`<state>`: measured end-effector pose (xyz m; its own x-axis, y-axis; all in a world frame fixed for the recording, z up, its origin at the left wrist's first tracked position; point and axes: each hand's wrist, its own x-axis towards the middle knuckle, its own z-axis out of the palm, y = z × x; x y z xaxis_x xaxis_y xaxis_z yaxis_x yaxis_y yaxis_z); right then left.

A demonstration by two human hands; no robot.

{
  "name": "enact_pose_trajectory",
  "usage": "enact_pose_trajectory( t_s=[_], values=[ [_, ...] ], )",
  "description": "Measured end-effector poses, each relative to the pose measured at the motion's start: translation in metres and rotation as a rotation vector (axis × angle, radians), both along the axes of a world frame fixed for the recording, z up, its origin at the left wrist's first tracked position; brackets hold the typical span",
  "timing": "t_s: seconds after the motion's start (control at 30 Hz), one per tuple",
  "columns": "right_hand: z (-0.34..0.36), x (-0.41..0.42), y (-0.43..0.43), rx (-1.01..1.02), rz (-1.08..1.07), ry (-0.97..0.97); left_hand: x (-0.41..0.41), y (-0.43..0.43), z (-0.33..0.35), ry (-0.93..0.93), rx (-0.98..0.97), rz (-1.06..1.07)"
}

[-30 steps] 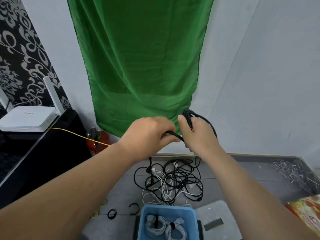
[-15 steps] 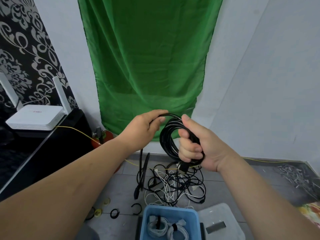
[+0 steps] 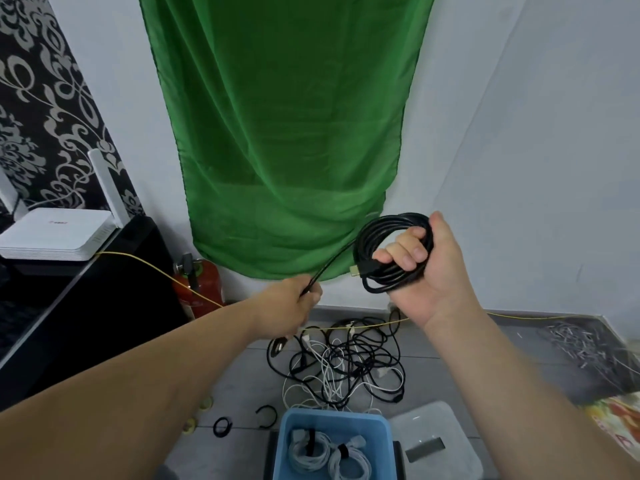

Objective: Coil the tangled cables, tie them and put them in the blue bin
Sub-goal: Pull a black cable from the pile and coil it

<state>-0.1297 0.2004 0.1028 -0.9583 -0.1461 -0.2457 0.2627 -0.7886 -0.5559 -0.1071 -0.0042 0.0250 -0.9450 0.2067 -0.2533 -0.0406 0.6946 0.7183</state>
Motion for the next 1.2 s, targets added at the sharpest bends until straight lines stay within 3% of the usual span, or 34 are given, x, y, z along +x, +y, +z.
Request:
enact_pose_trajectory(
  t_s=[0.13,0.23,0.37,0.5,0.63,0.8,0.87,1.0,1.1,1.2],
  values=[
    [-0.009,-0.011,0.006,0.105,-0.199,-0.129,0.016,0.02,0.001,-0.087,-0.108,-0.185],
    [-0.016,-0.014,0.009,0.271,-0.299,-0.158,0.025,0.037,0.004,-0.041,-0.239,-0.365],
    [-0.026,-0.015,0.01,0.587,-0.369,-0.118,0.029,0.052,0.012,0.038,-0.214,-0.384],
    [-0.035,-0.015,0.011,0.893,-0.414,0.005,0.029,0.058,0.021,0.071,-0.137,-0.375],
    [-0.049,-0.018,0.01,1.377,-0.413,0.25,0.029,0.061,0.034,0.06,-0.037,-0.344],
    [-0.052,-0.011,0.006,1.82,-0.144,0.509,0.017,0.034,0.053,0.193,0.006,-0.231],
    [-0.05,-0.006,0.005,1.821,0.022,0.56,0.01,0.014,0.056,0.298,0.024,-0.124],
    [-0.039,0.008,-0.002,1.553,0.389,0.453,0.0,-0.015,0.054,0.478,0.138,0.006],
    [-0.033,0.013,-0.004,1.179,0.561,0.317,-0.005,-0.024,0.055,0.604,0.216,0.11],
    [-0.026,0.018,-0.013,0.843,0.707,0.197,-0.008,-0.031,0.048,0.553,0.261,0.195]
  ],
)
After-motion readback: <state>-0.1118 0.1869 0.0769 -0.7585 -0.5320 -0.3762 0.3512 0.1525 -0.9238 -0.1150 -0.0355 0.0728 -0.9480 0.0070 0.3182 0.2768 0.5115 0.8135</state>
